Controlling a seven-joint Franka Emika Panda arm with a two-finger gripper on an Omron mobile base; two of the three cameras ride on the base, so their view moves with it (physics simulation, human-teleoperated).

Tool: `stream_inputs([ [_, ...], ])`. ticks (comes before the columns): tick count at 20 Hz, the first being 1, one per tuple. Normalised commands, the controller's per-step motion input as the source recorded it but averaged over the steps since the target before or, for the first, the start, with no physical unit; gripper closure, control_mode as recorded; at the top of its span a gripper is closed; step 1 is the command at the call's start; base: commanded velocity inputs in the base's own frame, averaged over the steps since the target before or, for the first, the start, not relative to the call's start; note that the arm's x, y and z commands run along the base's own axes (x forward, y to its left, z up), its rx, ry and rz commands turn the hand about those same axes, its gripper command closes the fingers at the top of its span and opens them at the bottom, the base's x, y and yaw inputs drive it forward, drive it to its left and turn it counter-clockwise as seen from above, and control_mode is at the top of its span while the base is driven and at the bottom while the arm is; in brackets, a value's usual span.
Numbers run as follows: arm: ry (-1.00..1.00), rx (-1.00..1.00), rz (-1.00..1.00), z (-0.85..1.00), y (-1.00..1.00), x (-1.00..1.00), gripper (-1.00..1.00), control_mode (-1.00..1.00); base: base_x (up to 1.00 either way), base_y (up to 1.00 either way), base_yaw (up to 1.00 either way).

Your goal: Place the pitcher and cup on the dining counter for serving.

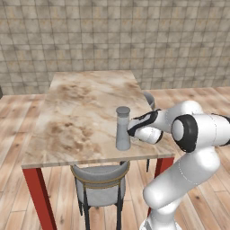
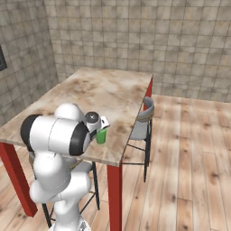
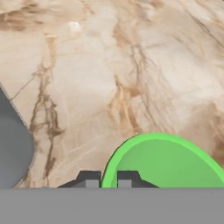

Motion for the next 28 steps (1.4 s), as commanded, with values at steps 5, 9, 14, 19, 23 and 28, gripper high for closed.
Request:
stream_inputs([
  [5, 0.0, 0.0, 0.02, -0.31, 0.0, 0.11, 1.0, -1.0, 0.0, 0.0, 0.0],
  [9, 0.0, 0.0, 0.02, -0.29, 0.0, 0.05, 1.0, -1.0, 0.0, 0.0, 0.0],
  [14, 0.0, 0.0, 0.02, -0.27, 0.0, 0.0, -1.0, -1.0, 0.0, 0.0, 0.0],
  [19, 0.0, 0.0, 0.01, -0.13, 0.0, 0.0, -1.0, -1.0, 0.0, 0.0, 0.0],
  [23, 0.0, 0.0, 0.0, 0.0, 0.0, 0.0, -1.0, -1.0, 0.0, 0.0, 0.0],
  [28, 0.0, 0.0, 0.0, 0.0, 0.0, -0.05, -1.0, -1.0, 0.0, 0.0, 0.0],
])
